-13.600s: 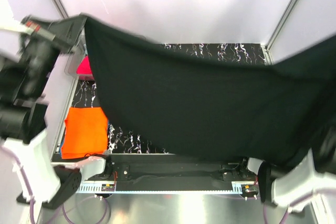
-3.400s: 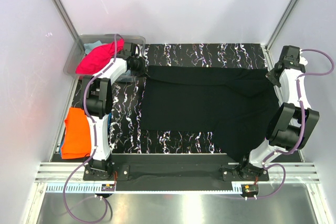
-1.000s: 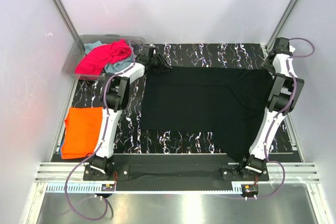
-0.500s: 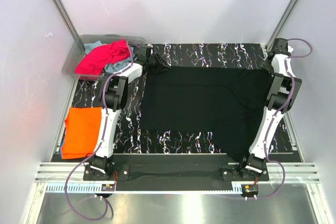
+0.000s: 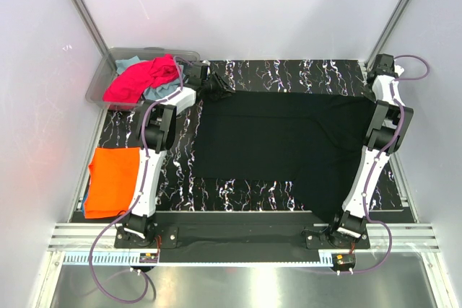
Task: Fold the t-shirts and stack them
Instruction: Fold the tshirt
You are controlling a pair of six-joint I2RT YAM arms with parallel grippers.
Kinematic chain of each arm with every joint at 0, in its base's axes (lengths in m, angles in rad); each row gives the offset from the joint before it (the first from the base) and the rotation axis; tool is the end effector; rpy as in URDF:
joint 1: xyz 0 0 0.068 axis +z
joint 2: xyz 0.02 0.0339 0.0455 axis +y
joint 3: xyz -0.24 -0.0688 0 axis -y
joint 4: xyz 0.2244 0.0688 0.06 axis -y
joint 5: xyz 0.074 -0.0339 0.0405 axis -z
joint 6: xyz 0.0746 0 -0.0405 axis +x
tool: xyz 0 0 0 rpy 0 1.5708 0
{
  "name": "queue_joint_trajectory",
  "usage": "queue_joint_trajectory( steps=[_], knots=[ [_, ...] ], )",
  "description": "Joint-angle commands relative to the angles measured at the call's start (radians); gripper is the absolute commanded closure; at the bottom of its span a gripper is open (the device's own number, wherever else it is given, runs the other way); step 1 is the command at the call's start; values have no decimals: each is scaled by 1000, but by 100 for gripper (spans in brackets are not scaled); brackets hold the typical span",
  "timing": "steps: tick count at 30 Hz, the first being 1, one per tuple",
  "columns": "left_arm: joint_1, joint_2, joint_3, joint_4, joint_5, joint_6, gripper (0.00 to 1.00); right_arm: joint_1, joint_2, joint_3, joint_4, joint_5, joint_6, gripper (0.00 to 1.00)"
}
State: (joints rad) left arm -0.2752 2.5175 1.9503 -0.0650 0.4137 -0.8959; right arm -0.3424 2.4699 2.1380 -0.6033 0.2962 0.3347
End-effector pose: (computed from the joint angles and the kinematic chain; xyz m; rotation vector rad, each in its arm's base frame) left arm 0.5222 -0.1786 0.0997 -0.4806 2.3191 -1.0719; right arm 0.4880 -0.1971 0.1295 0.9398 2.3020 -0.3736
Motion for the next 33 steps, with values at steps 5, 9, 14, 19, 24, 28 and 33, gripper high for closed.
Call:
queue_joint_trajectory(
  steps=[5,9,14,19,24,28,33],
  knots=[
    [27,33,-2,-12,-6,-29,66,-7,-26,49,8,199,-23,100],
    [27,46,19,-18,-3,-21,66,-7,12,102,10,63,-31,97],
    [34,56,59,-45,-33,2,66,34,52,172,5,-2,-31,94],
    [71,52,96,-71,-49,41,66,60,80,256,5,-51,-26,90],
    [71,21,217,-180,-90,172,65,63,81,301,5,-84,-19,84],
    [71,-32,231,-211,-82,203,56,63,57,335,-62,-60,-22,62],
    [48,-143,139,-229,-40,215,48,60,-4,383,-249,115,-48,37]
  ],
)
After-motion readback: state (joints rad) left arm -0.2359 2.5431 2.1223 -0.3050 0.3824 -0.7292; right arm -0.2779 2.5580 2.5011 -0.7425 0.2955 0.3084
